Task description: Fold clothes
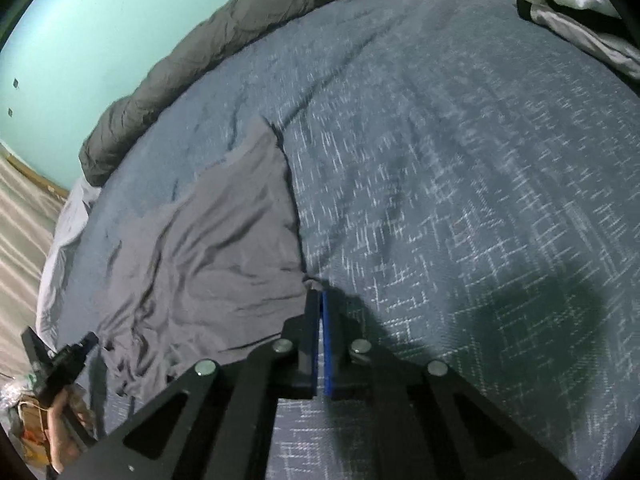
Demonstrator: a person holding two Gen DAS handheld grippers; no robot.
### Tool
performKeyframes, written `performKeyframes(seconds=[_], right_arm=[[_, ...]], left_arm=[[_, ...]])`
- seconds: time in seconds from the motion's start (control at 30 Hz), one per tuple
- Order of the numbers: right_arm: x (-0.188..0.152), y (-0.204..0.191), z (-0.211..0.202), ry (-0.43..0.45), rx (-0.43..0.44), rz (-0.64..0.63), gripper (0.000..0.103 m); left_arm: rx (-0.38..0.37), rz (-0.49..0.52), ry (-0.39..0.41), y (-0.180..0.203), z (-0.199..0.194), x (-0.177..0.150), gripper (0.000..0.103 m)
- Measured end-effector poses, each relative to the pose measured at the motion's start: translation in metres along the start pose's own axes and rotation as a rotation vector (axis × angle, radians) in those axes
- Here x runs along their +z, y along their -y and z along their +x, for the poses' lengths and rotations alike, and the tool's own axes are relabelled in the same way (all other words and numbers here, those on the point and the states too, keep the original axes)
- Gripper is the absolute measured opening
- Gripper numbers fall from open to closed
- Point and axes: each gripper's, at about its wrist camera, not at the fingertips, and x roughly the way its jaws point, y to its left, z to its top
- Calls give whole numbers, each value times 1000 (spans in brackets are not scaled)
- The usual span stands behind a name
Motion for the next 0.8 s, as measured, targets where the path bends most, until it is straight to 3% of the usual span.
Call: performKeyframes(seconds=[0.4, 0.53, 0.63, 0.8], right_arm=[[-10, 37, -15, -36, 102, 205, 1], [-15, 41, -8, -65, 95, 220, 1], [-14, 42, -9, -55, 88, 230, 1], [-14, 40, -11, -40, 70, 227, 1]], left_arm=[[2, -17, 7, -3, -4, 0, 16], [19, -24, 9, -6, -5, 1, 17], [35, -37, 11, -11, -6, 1, 28], [45, -44, 12, -14, -5, 2, 29]])
